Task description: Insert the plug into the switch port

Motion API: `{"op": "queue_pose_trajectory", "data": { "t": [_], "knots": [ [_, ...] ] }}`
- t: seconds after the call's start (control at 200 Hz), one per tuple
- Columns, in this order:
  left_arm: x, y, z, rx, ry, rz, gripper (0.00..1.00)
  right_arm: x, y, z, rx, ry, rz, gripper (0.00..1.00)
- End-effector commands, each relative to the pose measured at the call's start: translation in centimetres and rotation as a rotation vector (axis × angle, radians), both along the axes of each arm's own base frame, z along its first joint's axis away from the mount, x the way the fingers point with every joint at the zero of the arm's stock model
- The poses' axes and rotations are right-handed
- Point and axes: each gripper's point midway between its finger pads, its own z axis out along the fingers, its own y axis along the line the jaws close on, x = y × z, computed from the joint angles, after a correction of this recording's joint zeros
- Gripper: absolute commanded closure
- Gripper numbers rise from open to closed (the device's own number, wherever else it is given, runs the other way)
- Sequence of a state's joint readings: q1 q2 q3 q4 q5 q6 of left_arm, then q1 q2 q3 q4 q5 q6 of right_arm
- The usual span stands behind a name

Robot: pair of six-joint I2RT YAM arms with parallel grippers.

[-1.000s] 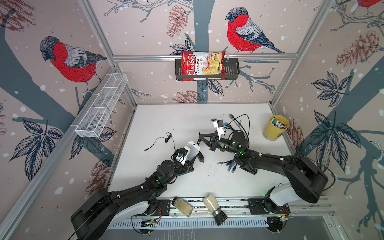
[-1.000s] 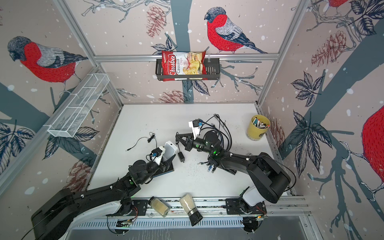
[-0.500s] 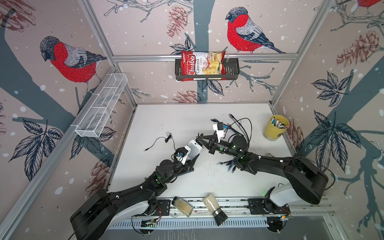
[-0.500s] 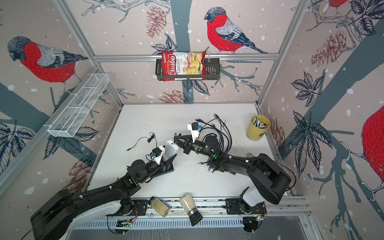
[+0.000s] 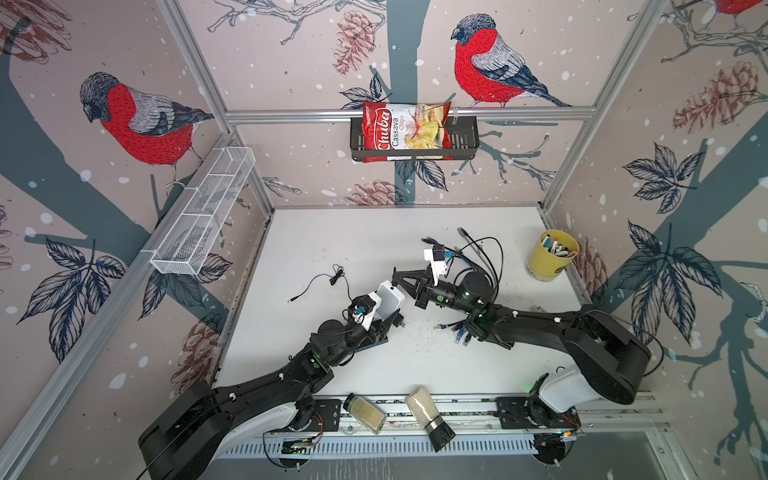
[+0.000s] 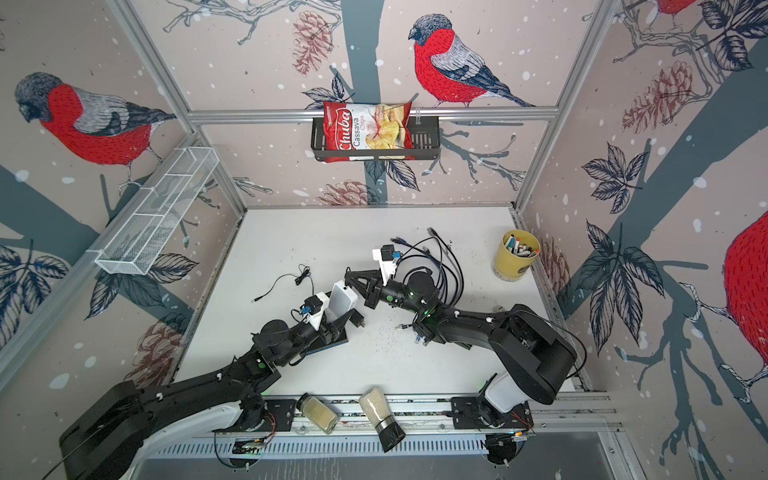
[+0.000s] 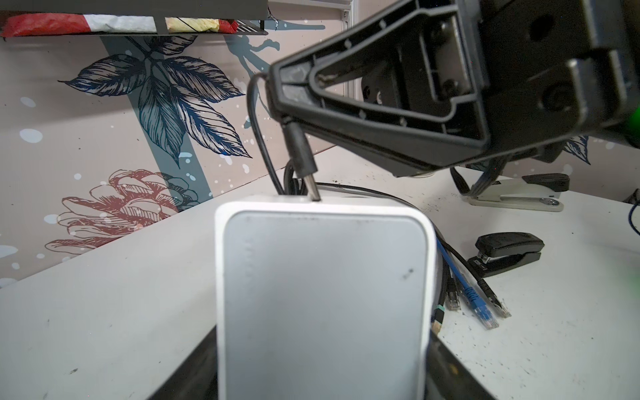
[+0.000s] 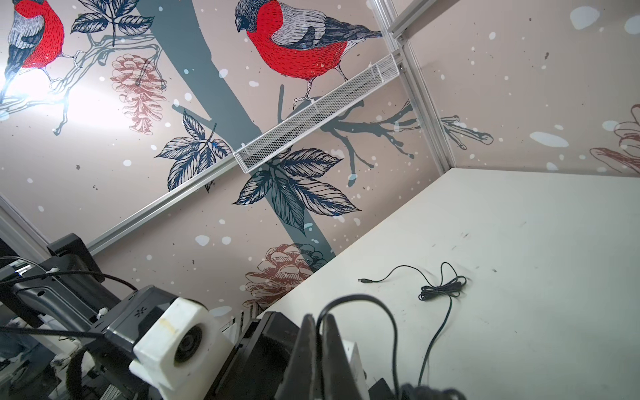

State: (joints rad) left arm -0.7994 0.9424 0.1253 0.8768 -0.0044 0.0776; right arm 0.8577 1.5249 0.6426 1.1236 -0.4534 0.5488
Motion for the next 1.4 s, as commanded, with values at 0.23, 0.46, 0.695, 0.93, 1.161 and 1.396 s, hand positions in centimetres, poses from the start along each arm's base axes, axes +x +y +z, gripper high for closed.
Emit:
{"op": "queue_pose_trajectory", "data": {
  "t": [0.23, 0.46, 0.695, 0.93, 1.161, 1.396],
  "knots": [
    [-0.2, 0.2, 2.0, -0.075, -0.046, 0.001, 0.78, -0.3, 0.5, 1.7, 0.052, -0.057, 0.023, 1.0],
    [-0.1, 0.8, 3.0, -0.122, -0.054, 0.024, 0.8, -0.5, 0.2, 0.3, 0.021, -0.05, 0.008, 1.0],
    [-0.1, 0.6, 3.2, -0.132, -0.046, 0.019, 0.8, -1.3, 0.6, 0.2, 0.0, -0.075, 0.023, 1.0],
    [-0.1, 0.2, 2.8, -0.127, -0.029, 0.0, 0.8, -0.9, 0.7, 1.2, 0.02, -0.103, -0.003, 1.0],
    [-0.2, 0.1, 3.0, -0.133, -0.032, -0.006, 0.81, -0.5, 0.8, 1.3, 0.025, -0.111, -0.016, 1.0],
    [-0.2, 0.4, 3.6, -0.158, -0.041, 0.002, 0.83, -0.8, 0.6, 0.6, 0.009, -0.105, -0.012, 1.0]
  ]
}}
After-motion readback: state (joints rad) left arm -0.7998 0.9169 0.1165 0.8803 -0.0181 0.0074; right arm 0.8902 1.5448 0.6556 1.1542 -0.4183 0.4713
